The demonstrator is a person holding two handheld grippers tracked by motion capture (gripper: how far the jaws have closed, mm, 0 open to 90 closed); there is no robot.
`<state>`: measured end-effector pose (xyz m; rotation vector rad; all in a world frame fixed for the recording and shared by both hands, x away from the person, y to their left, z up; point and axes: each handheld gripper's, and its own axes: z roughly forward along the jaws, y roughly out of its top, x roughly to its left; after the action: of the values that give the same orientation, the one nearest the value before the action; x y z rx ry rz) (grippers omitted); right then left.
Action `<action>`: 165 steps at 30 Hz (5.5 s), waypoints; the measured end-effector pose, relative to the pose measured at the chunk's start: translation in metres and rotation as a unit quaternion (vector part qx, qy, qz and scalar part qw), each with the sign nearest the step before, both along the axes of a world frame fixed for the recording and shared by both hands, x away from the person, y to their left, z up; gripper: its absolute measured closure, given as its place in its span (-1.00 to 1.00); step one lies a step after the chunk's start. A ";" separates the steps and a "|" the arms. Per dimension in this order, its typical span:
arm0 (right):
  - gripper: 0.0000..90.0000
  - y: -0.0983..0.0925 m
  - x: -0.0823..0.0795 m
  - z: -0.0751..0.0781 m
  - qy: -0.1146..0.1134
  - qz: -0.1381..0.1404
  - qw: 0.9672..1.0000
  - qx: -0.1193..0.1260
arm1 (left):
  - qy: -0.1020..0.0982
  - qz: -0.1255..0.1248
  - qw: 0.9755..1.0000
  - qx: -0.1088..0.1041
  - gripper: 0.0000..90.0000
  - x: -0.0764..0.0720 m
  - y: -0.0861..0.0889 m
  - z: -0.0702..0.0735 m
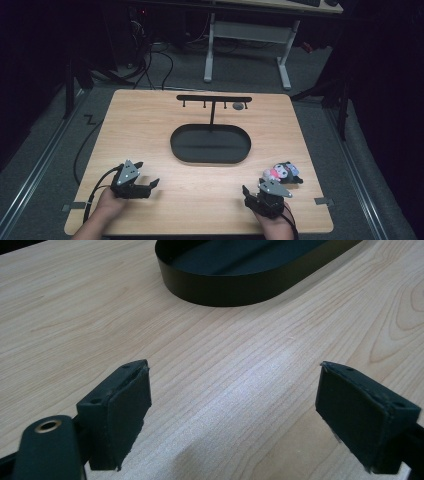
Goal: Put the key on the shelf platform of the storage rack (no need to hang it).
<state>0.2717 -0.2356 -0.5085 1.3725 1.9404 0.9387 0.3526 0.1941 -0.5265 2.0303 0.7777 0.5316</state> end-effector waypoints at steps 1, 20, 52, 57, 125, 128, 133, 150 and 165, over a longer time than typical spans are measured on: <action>-0.24 0.000 0.000 0.000 0.000 -0.002 1.000 0.000 | 0.000 0.000 1.000 -0.001 -0.66 0.000 0.000 0.000; -0.14 -0.012 -0.005 0.006 0.002 -0.011 1.000 0.024 | -0.001 0.001 1.000 -0.002 -0.66 0.000 0.000 0.000; 1.00 -0.055 -0.024 0.025 -0.015 -0.059 0.997 0.041 | -0.002 0.000 1.000 -0.003 -0.66 0.000 0.000 0.000; 1.00 -0.063 -0.027 0.028 -0.017 -0.076 0.996 0.037 | -0.002 0.000 1.000 -0.003 -0.66 0.001 0.000 0.000; 0.81 -0.046 0.023 0.023 -0.029 -0.040 0.999 -0.006 | -0.010 0.021 1.000 -0.009 -0.66 -0.014 0.020 0.007; 0.81 -0.029 0.014 0.024 -0.029 -0.015 0.999 -0.001 | -0.010 0.018 1.000 -0.009 -0.66 -0.013 0.018 0.007; 0.86 -0.015 0.013 0.009 0.008 0.002 1.000 -0.010 | -0.014 0.017 1.000 -0.012 -0.66 -0.011 0.016 0.008; 0.84 -0.058 0.009 0.005 0.012 -0.068 0.998 -0.007 | -0.017 0.015 1.000 -0.011 -0.66 -0.007 0.010 0.007; 0.16 -0.035 -0.005 0.011 0.026 -0.017 0.999 0.014 | -0.019 0.013 1.000 -0.006 -0.66 -0.006 0.004 0.008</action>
<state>0.2667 -0.2702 -0.4978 1.4538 1.9431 0.9268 0.3465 0.1983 -0.5190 1.9955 0.7839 0.5765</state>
